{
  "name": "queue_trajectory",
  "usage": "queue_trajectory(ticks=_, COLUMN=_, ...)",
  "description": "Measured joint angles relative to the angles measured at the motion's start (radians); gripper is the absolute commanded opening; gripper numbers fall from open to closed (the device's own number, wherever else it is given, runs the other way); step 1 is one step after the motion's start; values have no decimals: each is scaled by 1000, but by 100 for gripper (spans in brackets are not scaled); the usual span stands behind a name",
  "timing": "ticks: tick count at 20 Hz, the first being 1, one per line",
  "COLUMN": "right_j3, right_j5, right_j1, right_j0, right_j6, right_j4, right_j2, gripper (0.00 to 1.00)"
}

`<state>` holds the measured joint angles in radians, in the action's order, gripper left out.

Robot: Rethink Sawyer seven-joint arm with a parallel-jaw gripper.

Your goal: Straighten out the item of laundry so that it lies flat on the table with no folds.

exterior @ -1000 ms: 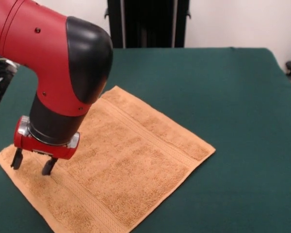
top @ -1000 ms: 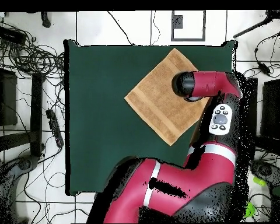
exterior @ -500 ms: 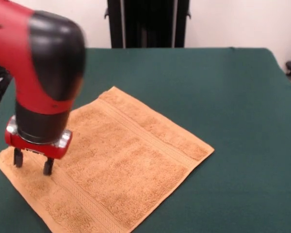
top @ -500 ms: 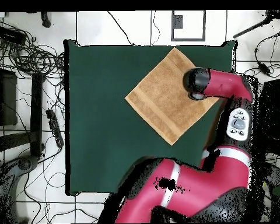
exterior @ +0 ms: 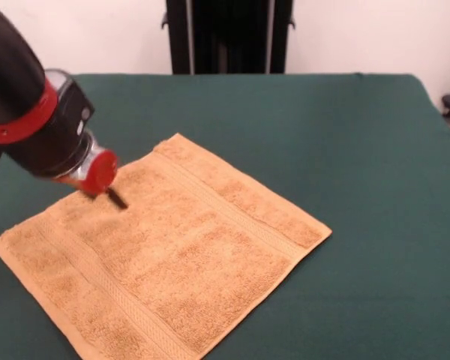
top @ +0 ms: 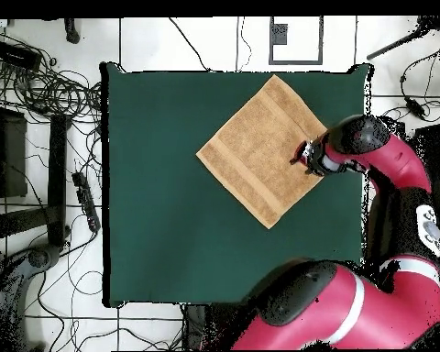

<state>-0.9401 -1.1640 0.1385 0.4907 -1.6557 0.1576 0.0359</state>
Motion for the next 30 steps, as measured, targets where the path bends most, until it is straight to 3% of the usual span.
queue_trajectory(ticks=4, right_j3=-58, right_j5=-104, right_j1=23, right_j0=-1, right_j6=0, right_j4=7, right_j2=-9, gripper=100)
queue_trajectory(ticks=9, right_j3=-78, right_j5=-80, right_j1=51, right_j0=-21, right_j6=0, right_j4=-35, right_j2=-10, gripper=100)
queue_trajectory(ticks=22, right_j3=-210, right_j5=482, right_j1=159, right_j0=-43, right_j6=0, right_j4=-269, right_j2=-30, gripper=100)
queue_trajectory(ticks=30, right_j3=-266, right_j5=583, right_j1=191, right_j0=-89, right_j6=0, right_j4=-288, right_j2=-30, gripper=100)
